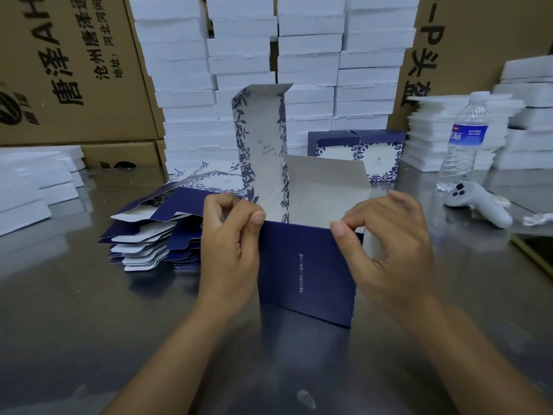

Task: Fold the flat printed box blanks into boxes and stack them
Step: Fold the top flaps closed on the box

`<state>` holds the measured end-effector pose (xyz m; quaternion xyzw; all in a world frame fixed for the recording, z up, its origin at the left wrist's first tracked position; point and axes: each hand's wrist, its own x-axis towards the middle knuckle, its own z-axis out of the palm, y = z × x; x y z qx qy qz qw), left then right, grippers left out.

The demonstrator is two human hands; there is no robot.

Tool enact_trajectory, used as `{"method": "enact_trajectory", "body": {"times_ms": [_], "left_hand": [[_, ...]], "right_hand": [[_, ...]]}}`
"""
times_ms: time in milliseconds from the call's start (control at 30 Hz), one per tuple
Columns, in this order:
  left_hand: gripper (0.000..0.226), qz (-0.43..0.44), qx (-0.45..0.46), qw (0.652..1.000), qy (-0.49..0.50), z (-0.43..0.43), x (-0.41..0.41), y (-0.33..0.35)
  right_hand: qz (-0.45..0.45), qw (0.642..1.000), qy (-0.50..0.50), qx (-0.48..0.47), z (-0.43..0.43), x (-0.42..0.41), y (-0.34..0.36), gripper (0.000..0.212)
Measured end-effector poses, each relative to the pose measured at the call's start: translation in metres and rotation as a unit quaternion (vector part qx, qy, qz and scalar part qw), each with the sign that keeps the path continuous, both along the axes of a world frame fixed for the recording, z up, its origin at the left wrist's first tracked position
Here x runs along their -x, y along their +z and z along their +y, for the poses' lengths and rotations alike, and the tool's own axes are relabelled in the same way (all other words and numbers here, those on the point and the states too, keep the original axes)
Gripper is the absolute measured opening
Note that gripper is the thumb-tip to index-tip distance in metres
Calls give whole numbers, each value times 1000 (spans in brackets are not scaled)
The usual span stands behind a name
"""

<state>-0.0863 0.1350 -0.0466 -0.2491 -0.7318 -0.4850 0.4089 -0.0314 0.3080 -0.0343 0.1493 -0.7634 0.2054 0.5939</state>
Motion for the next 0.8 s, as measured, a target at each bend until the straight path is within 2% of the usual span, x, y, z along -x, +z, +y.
{"method": "enact_trajectory", "body": {"times_ms": [267,400,500,633,733,800], "left_hand": [[25,-18,-5,1000,-4,-1,-1,2],[17,-23,-14,1000,-4,-1,-3,2],[16,-67,-61,995,-40,1,-7,4],[18,-167,-116,975,-92,4,-11,6],[9,-206,-157,957,-129,3,-9,9],[12,-231,-189,943,-148,1,-8,11]], "right_hand": [[-19,1000,9,-4,2,3,0,34],[-3,1000,18,-6,1,1,0,35],[38,999,22,-18,-4,-1,0,34],[60,996,60,-21,-8,-5,1,33],[79,994,74,23,-7,-7,3,27],[88,988,69,106,-5,-7,5,14]]}}
